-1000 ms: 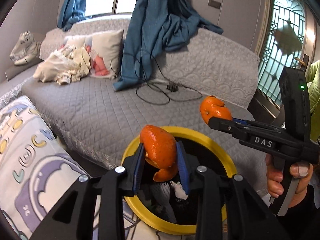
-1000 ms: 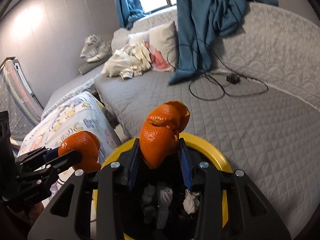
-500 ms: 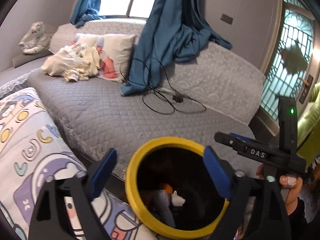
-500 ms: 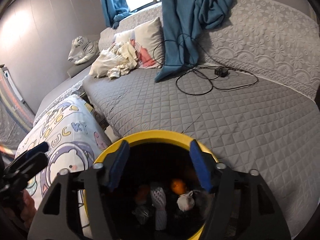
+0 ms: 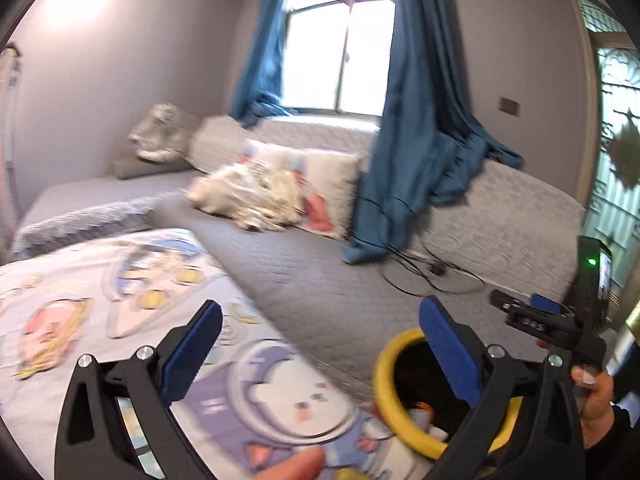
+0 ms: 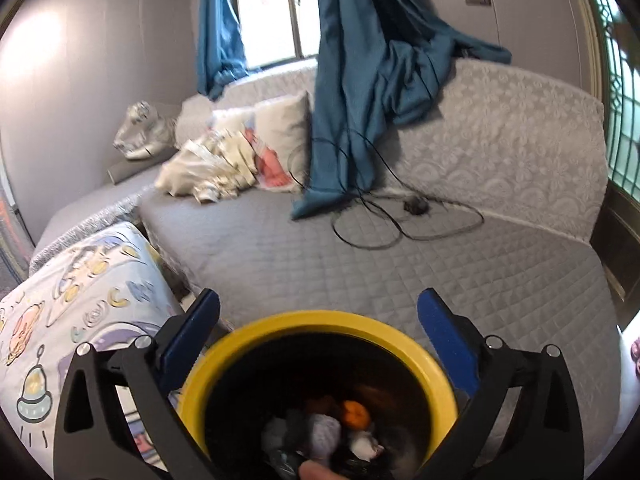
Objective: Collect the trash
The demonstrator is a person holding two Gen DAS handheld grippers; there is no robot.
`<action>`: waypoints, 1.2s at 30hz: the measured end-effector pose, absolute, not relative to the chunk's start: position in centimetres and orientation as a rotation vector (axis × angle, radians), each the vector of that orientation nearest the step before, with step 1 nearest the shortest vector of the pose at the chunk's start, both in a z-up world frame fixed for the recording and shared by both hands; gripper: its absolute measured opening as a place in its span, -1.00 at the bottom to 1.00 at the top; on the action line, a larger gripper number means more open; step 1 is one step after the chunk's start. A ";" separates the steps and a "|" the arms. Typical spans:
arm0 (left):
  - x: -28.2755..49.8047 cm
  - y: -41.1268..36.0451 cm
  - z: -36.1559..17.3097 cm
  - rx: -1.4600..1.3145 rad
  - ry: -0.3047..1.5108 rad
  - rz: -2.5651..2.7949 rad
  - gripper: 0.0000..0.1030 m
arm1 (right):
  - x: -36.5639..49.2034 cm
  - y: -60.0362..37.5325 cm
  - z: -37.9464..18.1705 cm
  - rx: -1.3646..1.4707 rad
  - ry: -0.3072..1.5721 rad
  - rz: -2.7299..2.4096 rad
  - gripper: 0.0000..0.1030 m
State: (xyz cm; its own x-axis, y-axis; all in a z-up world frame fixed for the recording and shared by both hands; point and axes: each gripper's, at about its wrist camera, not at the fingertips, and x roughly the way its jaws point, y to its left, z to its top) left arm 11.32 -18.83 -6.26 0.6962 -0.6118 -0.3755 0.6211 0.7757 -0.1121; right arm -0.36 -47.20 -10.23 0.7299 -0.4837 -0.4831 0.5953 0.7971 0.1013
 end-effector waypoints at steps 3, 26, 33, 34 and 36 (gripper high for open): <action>10.8 -15.5 -5.4 0.028 0.386 -0.579 0.84 | 0.1 -44.4 -9.3 0.205 0.429 -0.560 0.84; 3.1 2.3 -3.6 -0.049 0.329 -0.044 0.84 | 2.3 -19.8 -4.6 0.046 0.314 -0.131 0.84; 1.3 2.9 -3.2 -0.062 0.320 -0.030 0.85 | 0.9 -18.3 -4.6 0.045 0.300 -0.132 0.84; 1.2 3.0 -3.2 -0.067 0.321 -0.023 0.84 | 0.8 -18.4 -4.7 0.045 0.304 -0.131 0.84; 1.2 3.1 -3.4 -0.070 0.320 -0.018 0.84 | 0.8 -18.4 -4.9 0.050 0.316 -0.126 0.84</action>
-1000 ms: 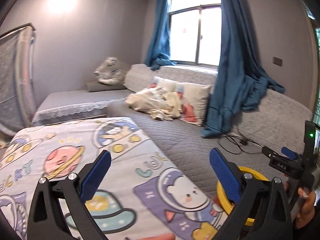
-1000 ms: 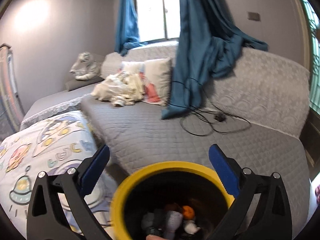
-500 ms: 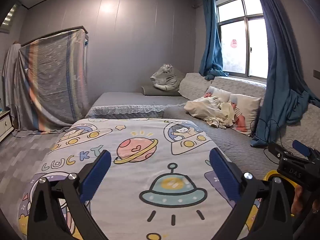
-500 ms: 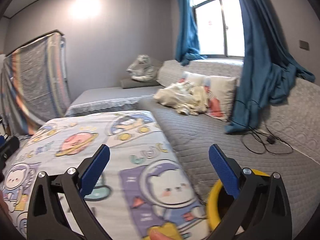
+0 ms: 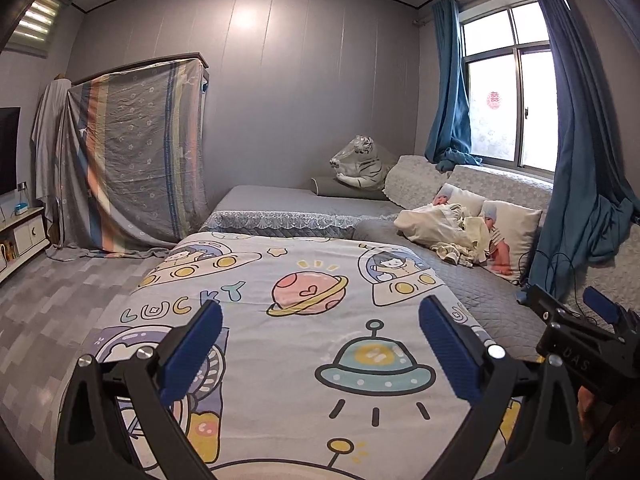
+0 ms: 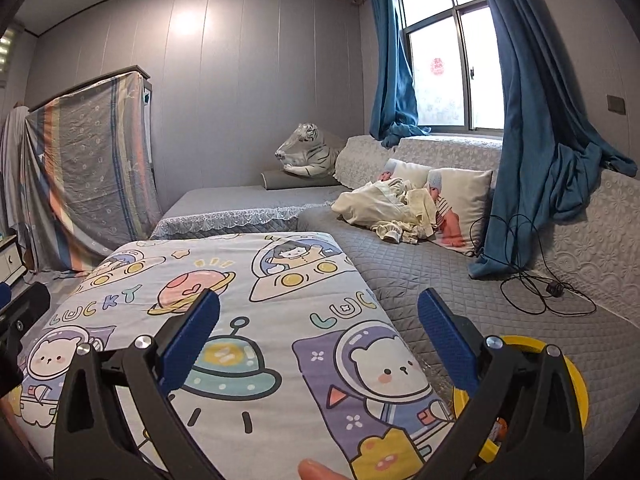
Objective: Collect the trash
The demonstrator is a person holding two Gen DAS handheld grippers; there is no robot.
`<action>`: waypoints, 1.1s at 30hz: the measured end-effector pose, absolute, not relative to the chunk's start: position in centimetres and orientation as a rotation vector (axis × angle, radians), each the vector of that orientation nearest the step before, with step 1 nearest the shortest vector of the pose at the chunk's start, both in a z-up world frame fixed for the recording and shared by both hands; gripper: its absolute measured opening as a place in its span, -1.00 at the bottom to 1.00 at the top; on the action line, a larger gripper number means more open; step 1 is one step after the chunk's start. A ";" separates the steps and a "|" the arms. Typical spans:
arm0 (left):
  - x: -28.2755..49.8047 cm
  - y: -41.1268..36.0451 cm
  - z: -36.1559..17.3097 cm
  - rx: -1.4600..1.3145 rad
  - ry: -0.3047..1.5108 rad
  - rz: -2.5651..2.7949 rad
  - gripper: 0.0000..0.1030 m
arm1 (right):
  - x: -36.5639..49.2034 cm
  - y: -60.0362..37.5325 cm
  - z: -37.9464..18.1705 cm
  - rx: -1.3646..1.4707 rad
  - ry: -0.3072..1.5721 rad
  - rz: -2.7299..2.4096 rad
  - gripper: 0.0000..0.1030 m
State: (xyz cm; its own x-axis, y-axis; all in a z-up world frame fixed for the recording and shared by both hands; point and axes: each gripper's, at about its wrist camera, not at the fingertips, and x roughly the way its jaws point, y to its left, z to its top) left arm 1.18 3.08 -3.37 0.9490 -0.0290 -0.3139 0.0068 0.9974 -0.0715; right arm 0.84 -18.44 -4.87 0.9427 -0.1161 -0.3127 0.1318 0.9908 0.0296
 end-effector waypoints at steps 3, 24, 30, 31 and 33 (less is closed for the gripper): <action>1.2 3.2 -3.6 -0.087 0.328 -0.021 0.84 | 0.8 -18.5 -5.1 0.053 0.318 -0.135 0.84; 1.9 2.7 -4.2 -0.088 0.353 -0.035 0.84 | 1.2 -18.6 -6.1 0.074 0.346 -0.129 0.84; 2.0 2.5 -4.2 -0.088 0.356 -0.041 0.84 | 1.2 -18.7 -6.0 0.074 0.343 -0.132 0.84; 2.0 2.5 -4.2 -0.088 0.354 -0.040 0.84 | 1.2 -18.8 -6.0 0.074 0.343 -0.131 0.84; 2.0 2.5 -4.1 -0.090 0.356 -0.041 0.84 | 1.2 -18.8 -6.0 0.074 0.343 -0.132 0.84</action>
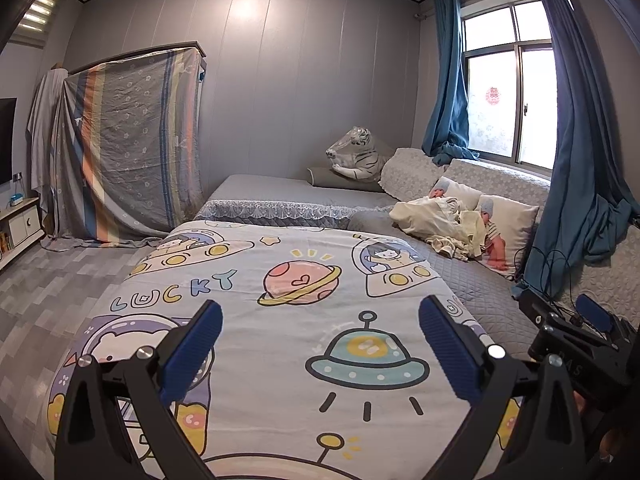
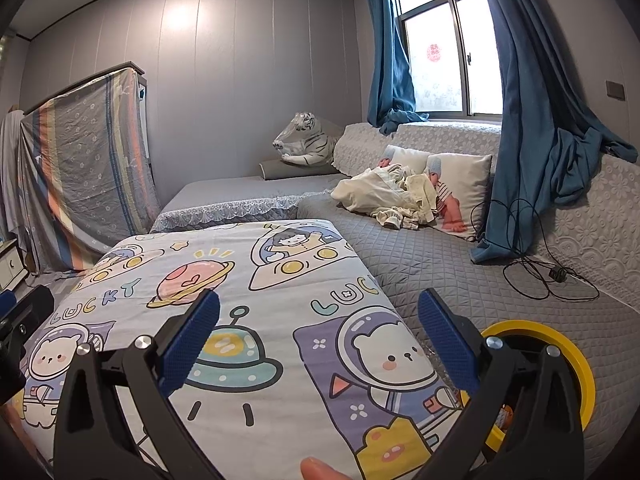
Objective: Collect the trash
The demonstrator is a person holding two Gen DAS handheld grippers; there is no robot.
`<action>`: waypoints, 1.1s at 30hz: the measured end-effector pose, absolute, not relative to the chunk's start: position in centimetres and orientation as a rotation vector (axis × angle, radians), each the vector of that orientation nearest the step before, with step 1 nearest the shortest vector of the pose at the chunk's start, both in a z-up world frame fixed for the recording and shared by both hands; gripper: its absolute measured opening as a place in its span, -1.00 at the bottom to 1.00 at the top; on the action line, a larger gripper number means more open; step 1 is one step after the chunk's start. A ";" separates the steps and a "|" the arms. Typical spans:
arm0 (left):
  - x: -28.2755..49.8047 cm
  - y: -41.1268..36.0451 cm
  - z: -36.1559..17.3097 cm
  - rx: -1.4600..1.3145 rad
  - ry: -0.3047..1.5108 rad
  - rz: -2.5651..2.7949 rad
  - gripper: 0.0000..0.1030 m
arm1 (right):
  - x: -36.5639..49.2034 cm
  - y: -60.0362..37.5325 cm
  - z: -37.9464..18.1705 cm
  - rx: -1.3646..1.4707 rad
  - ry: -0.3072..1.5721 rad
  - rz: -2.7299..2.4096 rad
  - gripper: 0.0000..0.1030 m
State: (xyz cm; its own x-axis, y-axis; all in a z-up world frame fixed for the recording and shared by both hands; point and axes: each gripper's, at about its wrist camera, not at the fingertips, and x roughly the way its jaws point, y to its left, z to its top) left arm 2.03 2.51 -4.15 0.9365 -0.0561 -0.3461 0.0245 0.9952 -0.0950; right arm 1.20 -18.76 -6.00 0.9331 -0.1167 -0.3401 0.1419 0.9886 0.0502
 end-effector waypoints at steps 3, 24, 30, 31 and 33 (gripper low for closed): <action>2.1 2.5 -4.2 -0.090 0.359 -0.043 0.84 | 1.3 -18.8 -6.0 0.077 0.346 -0.135 0.84; 2.3 2.4 -4.5 -0.091 0.360 -0.051 0.84 | 1.4 -18.8 -6.1 0.083 0.351 -0.141 0.84; 2.4 2.5 -4.6 -0.094 0.366 -0.053 0.84 | 1.5 -18.7 -6.2 0.087 0.357 -0.141 0.84; 2.4 2.5 -4.6 -0.093 0.365 -0.053 0.84 | 1.4 -18.7 -6.2 0.088 0.357 -0.140 0.84; 2.4 2.5 -4.6 -0.092 0.363 -0.053 0.84 | 1.5 -18.7 -6.3 0.086 0.356 -0.142 0.84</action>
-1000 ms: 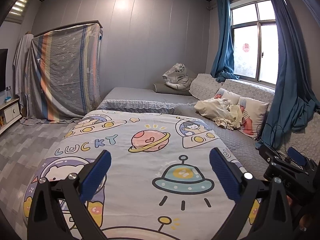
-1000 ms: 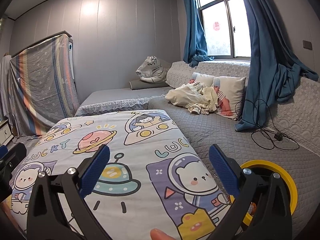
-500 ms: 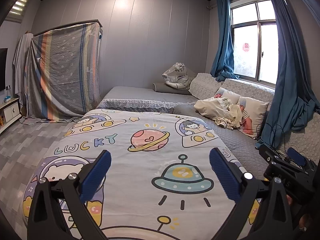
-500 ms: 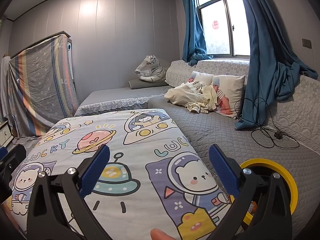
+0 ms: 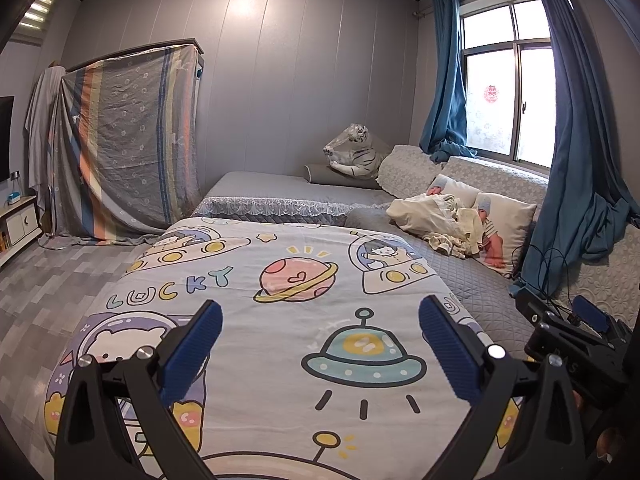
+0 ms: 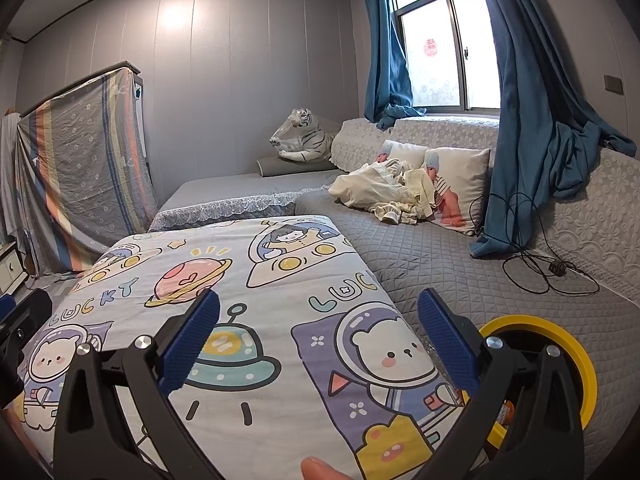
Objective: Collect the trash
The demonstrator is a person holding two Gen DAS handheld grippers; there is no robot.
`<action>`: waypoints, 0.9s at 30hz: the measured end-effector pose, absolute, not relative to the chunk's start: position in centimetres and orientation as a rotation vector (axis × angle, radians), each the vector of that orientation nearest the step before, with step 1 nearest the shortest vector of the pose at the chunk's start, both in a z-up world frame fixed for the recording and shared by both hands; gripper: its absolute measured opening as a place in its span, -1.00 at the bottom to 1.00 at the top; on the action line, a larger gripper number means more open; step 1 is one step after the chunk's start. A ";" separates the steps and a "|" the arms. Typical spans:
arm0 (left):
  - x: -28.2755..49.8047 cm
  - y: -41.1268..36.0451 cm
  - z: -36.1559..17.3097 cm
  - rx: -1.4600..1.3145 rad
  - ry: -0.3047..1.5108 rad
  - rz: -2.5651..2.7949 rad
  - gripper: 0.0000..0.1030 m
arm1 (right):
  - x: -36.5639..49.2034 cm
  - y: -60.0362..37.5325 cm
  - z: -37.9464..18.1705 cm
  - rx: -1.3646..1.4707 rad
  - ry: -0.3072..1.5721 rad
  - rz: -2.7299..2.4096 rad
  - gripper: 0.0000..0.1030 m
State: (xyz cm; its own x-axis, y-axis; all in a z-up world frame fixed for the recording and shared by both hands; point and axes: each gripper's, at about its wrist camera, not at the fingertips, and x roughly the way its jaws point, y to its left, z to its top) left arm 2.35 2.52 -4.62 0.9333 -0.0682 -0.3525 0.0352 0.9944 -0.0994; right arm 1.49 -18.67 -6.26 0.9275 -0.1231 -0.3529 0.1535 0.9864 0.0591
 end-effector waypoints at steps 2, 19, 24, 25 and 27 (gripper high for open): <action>2.4 2.4 -4.6 -0.093 0.364 -0.055 0.84 | 1.5 -18.7 -6.3 0.087 0.358 -0.141 0.84; 2.4 2.5 -4.6 -0.086 0.365 -0.057 0.84 | 1.7 -18.8 -6.3 0.091 0.369 -0.141 0.84; 2.4 2.6 -4.5 -0.096 0.370 -0.059 0.84 | 1.8 -18.8 -6.4 0.093 0.370 -0.142 0.84; 2.4 2.5 -4.5 -0.092 0.369 -0.057 0.84 | 1.7 -18.8 -6.4 0.093 0.370 -0.142 0.84; 2.4 2.5 -4.5 -0.089 0.370 -0.058 0.84 | 1.8 -18.8 -6.4 0.094 0.370 -0.143 0.84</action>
